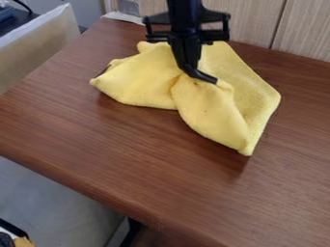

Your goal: Fold the cloth from bottom to top

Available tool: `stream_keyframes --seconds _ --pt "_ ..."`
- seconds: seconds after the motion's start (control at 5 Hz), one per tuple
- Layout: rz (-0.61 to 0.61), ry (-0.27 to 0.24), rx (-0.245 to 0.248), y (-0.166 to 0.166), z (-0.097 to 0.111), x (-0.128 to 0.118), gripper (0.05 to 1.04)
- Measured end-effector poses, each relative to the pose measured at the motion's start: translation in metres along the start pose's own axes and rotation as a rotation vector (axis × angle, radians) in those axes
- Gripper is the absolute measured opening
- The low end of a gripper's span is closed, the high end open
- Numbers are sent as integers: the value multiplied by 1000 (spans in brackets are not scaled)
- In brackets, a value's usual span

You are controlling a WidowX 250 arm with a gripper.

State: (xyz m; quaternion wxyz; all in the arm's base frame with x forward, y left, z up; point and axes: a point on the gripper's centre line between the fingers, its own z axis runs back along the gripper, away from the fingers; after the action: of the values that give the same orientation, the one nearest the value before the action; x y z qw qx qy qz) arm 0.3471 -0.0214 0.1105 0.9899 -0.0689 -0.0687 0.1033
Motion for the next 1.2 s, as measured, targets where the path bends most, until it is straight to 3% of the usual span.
stream_keyframes --seconds 0.2,0.4,0.6,0.8,1.2 --pt "-2 33 10 0 -15 5 243" --pt "-19 33 19 2 -15 9 499" --pt "-15 34 18 2 -15 8 816" --pt "-19 21 24 2 -9 8 1010" --pt "-64 -61 16 5 43 4 1003"
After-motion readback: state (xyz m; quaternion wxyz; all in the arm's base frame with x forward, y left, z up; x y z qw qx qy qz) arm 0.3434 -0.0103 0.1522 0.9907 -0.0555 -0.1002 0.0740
